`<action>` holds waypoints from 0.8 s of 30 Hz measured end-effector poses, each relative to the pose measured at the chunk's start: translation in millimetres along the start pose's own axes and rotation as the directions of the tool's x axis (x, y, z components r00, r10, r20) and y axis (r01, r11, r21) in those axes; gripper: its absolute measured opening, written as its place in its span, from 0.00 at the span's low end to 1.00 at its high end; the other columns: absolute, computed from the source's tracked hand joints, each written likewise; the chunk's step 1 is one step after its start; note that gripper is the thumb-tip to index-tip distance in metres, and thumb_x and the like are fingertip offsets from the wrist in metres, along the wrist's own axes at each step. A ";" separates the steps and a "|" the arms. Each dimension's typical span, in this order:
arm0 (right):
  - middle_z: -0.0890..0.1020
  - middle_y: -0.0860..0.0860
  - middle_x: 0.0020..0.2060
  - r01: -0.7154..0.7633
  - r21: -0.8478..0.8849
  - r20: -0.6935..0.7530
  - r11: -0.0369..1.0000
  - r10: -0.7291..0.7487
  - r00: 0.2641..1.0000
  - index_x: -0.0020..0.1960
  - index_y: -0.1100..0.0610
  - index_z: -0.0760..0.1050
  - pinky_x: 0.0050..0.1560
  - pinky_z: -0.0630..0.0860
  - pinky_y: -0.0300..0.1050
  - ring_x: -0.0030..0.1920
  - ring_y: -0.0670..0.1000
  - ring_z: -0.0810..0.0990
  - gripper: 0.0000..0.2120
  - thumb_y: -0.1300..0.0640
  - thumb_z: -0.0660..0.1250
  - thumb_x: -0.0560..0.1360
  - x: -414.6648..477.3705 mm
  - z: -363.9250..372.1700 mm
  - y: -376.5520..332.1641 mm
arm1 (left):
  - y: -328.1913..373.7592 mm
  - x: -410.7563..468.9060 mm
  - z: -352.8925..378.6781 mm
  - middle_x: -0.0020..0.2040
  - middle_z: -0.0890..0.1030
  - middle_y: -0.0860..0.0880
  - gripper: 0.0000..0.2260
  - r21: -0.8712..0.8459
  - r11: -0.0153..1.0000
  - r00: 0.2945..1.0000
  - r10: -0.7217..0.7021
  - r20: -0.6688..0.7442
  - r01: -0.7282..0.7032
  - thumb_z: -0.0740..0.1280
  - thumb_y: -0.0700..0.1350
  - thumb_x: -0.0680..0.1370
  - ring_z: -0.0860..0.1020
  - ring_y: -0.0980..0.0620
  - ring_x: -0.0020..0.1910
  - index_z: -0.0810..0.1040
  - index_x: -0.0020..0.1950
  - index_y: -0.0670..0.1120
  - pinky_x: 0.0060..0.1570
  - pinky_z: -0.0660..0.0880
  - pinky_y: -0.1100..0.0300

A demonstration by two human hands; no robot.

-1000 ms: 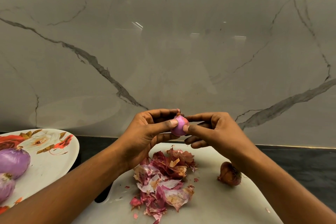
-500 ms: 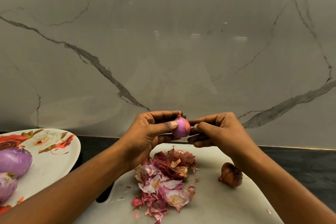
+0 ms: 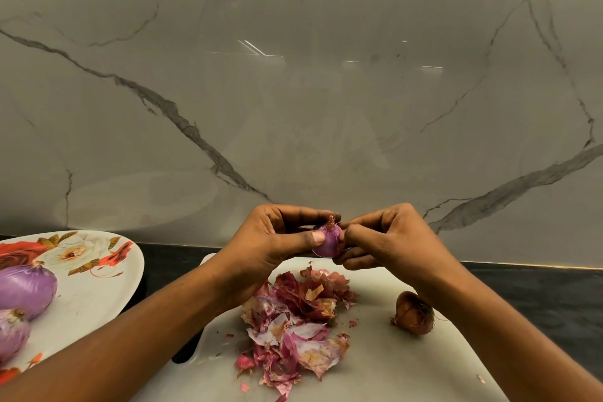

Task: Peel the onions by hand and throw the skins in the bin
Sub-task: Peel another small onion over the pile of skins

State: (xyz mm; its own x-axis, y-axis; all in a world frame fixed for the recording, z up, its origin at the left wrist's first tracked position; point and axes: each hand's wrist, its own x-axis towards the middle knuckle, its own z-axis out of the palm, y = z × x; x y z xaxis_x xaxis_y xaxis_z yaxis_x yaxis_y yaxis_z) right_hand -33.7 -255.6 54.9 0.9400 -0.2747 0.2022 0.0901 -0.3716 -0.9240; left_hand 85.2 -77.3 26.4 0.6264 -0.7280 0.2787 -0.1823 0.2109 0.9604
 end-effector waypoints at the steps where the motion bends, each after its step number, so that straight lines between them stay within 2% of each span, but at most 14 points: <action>1: 0.89 0.57 0.39 0.006 -0.009 -0.001 1.000 -0.006 1.000 0.48 0.54 0.87 0.46 0.87 0.46 0.43 0.58 0.89 0.08 0.64 0.72 0.79 0.5 0.0 1.1 | 0.6 0.3 -0.5 0.60 0.87 0.44 0.15 -0.018 1.000 1.000 0.000 -0.008 0.000 0.71 0.35 0.77 0.84 0.44 0.62 0.83 0.64 0.40 0.61 0.82 0.51; 6: 0.89 0.59 0.40 -0.009 0.027 -0.037 1.000 0.010 0.999 0.52 0.56 0.86 0.48 0.87 0.49 0.44 0.60 0.89 0.13 0.69 0.66 0.81 3.0 -0.4 3.7 | 3.0 0.9 -1.9 0.61 0.86 0.45 0.14 -0.042 0.999 1.000 0.007 -0.025 -0.008 0.70 0.33 0.79 0.84 0.45 0.62 0.82 0.65 0.39 0.63 0.82 0.49; 8: 0.89 0.59 0.41 -0.019 0.077 -0.034 0.997 0.022 0.999 0.52 0.58 0.86 0.49 0.87 0.51 0.44 0.59 0.90 0.09 0.66 0.67 0.81 3.3 0.3 3.1 | 2.3 1.0 -1.9 0.61 0.86 0.45 0.14 -0.034 0.999 0.999 0.014 -0.038 -0.015 0.70 0.33 0.79 0.84 0.45 0.62 0.83 0.65 0.40 0.63 0.81 0.49; 10: 0.89 0.58 0.43 -0.006 0.111 -0.013 0.994 0.008 1.000 0.54 0.59 0.86 0.49 0.87 0.49 0.45 0.58 0.90 0.06 0.59 0.72 0.79 2.7 0.7 2.8 | 1.5 1.0 -2.4 0.61 0.86 0.45 0.15 -0.009 1.000 0.999 0.024 -0.045 -0.025 0.70 0.33 0.79 0.85 0.45 0.61 0.83 0.65 0.40 0.63 0.81 0.49; 12: 0.89 0.57 0.44 0.005 0.099 0.006 0.995 -0.006 1.000 0.57 0.59 0.85 0.49 0.87 0.48 0.46 0.57 0.90 0.15 0.54 0.76 0.73 2.6 0.8 4.2 | 1.3 0.9 -2.4 0.60 0.87 0.45 0.15 -0.005 0.999 0.999 0.032 -0.044 -0.032 0.71 0.34 0.78 0.85 0.45 0.61 0.83 0.65 0.40 0.63 0.81 0.50; 14: 0.89 0.57 0.45 0.016 0.087 0.006 0.996 -0.016 1.000 0.60 0.59 0.84 0.49 0.87 0.47 0.47 0.56 0.90 0.18 0.54 0.77 0.72 3.4 0.4 6.0 | 1.3 1.3 -1.3 0.60 0.87 0.44 0.16 -0.031 0.999 0.998 0.038 -0.051 -0.039 0.72 0.36 0.76 0.85 0.45 0.61 0.83 0.64 0.40 0.63 0.82 0.50; 18: 0.89 0.56 0.46 0.051 0.083 -0.007 0.995 -0.051 0.999 0.60 0.57 0.85 0.50 0.87 0.49 0.47 0.56 0.90 0.12 0.58 0.74 0.77 4.0 0.5 6.5 | 0.9 2.1 -0.6 0.59 0.87 0.44 0.19 -0.078 0.996 0.995 0.046 -0.084 -0.053 0.74 0.39 0.72 0.85 0.44 0.60 0.83 0.63 0.41 0.61 0.82 0.51; 24: 0.89 0.57 0.42 0.046 0.102 -0.106 0.994 -0.036 0.994 0.53 0.61 0.86 0.45 0.87 0.47 0.44 0.56 0.90 0.07 0.62 0.76 0.75 3.8 -3.0 6.7 | -0.3 2.3 0.9 0.59 0.87 0.46 0.19 -0.045 0.996 0.990 0.067 -0.121 -0.073 0.75 0.40 0.71 0.85 0.45 0.61 0.84 0.62 0.43 0.61 0.82 0.51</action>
State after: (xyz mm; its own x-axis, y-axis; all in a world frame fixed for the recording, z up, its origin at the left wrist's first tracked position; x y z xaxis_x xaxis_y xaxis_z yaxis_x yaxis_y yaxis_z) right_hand -30.6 -261.8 50.4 0.8962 -0.3535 0.2681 0.1667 -0.2917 -0.9419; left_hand 86.0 -79.6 26.8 0.6998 -0.6281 0.3403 -0.1933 0.2920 0.9367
